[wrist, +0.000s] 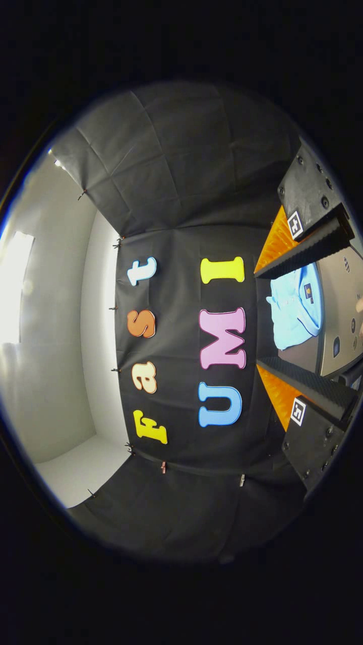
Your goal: Put the clothes into the washing machine and then close the washing machine lid.
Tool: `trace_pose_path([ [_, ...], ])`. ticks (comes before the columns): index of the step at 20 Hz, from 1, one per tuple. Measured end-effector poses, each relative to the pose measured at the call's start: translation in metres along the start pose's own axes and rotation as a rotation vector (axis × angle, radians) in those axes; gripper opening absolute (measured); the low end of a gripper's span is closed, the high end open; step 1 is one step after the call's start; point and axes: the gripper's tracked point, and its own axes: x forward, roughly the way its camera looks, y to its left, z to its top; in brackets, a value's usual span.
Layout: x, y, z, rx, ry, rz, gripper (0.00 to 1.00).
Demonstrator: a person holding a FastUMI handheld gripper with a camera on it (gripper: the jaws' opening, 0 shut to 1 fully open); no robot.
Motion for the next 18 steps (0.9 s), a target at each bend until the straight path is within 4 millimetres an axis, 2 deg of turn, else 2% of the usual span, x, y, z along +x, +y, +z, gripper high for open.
trace_pose_path([
  [5, 0.021, 0.0, -0.005, -0.018, 0.016, 0.0, 0.98],
  [7, 0.036, -0.003, -0.008, -0.017, 0.028, -0.005, 0.98],
  [12, 0.085, -0.007, -0.015, -0.011, 0.088, -0.009, 0.98],
  [18, 0.15, -0.004, -0.021, 0.013, 0.185, 0.015, 0.98],
])
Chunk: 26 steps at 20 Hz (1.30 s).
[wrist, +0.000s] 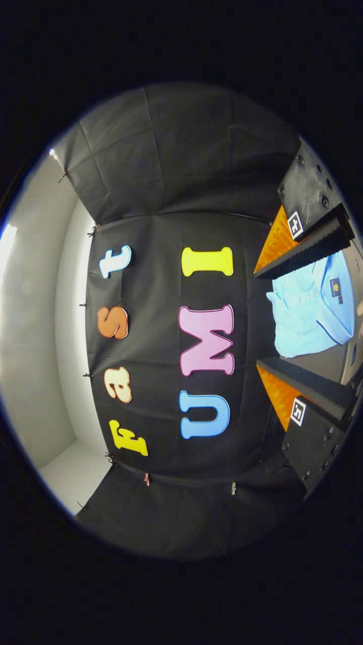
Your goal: Put the clothes into the washing machine and then close the washing machine lid.
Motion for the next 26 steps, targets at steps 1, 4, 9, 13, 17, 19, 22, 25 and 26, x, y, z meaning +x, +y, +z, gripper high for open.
trace_pose_path([
  [1, 0.011, 0.0, -0.001, 0.008, 0.023, 0.004, 0.98],
  [4, 0.045, -0.004, -0.012, 0.034, 0.109, -0.001, 0.98],
  [9, 0.096, -0.022, -0.044, -0.023, 0.237, -0.055, 0.98],
  [13, 0.127, -0.03, -0.092, -0.04, 0.396, -0.059, 0.99],
  [17, 0.154, -0.045, -0.138, -0.047, 0.523, -0.092, 0.99],
  [19, 0.162, -0.054, -0.161, -0.054, 0.58, -0.112, 0.99],
  [22, 0.168, -0.064, -0.189, -0.061, 0.663, -0.133, 0.99],
  [25, 0.167, -0.066, -0.21, -0.055, 0.723, -0.136, 0.99],
  [26, 0.166, -0.067, -0.216, -0.058, 0.742, -0.137, 0.99],
])
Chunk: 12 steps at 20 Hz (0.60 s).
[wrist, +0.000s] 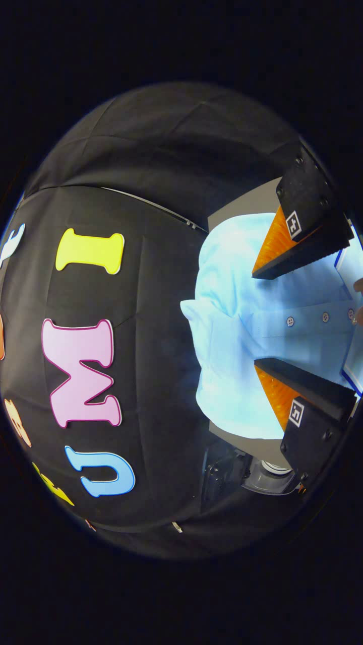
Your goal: Put the clothes into the washing machine and then close the washing machine lid.
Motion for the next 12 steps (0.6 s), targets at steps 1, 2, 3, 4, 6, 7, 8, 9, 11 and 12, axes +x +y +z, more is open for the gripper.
trace_pose_path([
  [1, 0.0032, -0.002, -0.0036, -0.005, 0.016, -0.004, 0.99],
  [2, 0.0057, -0.0027, -0.0066, -0.007, 0.029, -0.007, 0.99],
  [3, 0.0063, -0.0015, -0.0061, -0.004, 0.03, -0.003, 0.99],
  [4, 0.0054, -0.0015, -0.0055, -0.003, 0.024, -0.003, 0.99],
  [6, 0.0067, -0.0013, -0.007, 0.0, 0.032, 0.004, 0.99],
  [7, 0.0074, -0.0009, -0.0081, 0.013, 0.043, 0.011, 0.99],
  [8, 0.0083, -0.0019, -0.0096, 0.027, 0.055, 0.018, 0.99],
  [9, 0.0103, -0.0019, -0.0108, 0.033, 0.069, 0.025, 0.99],
  [11, 0.0125, -0.0015, -0.0106, 0.022, 0.087, 0.034, 0.92],
  [12, 0.0116, 0.0, -0.0111, 0.016, 0.09, 0.046, 0.8],
])
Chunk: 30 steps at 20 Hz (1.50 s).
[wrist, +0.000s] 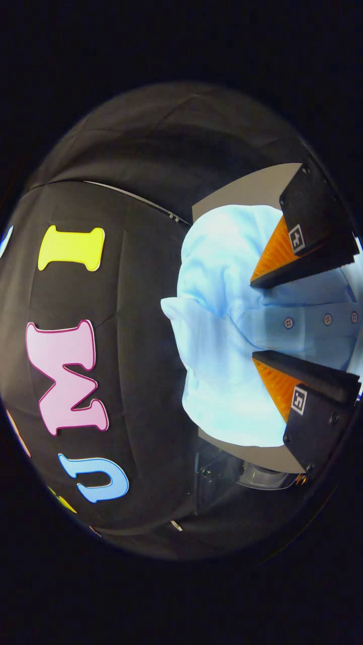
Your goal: Put the clothes into the washing machine and then close the washing machine lid.
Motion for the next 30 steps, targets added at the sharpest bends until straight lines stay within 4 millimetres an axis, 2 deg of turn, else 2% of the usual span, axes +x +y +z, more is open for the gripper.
trace_pose_path([
  [5, 0.0, 0.0, 0.003, 0.025, -0.029, 0.01, 0.07],
  [10, -0.012, 0.001, 0.003, 0.013, -0.07, 0.017, 0.07],
  [13, -0.032, 0.007, 0.011, 0.028, -0.111, 0.043, 0.06],
  [15, -0.055, 0.013, 0.025, 0.044, -0.16, 0.071, 0.06],
  [20, -0.141, 0.027, 0.075, 0.025, -0.362, 0.094, 0.06],
  [23, -0.184, 0.045, 0.096, 0.013, -0.444, 0.117, 0.06],
  [27, -0.218, 0.081, 0.114, 0.0, -0.475, 0.179, 0.06],
  [30, -0.239, 0.118, 0.13, -0.028, -0.525, 0.222, 0.06],
])
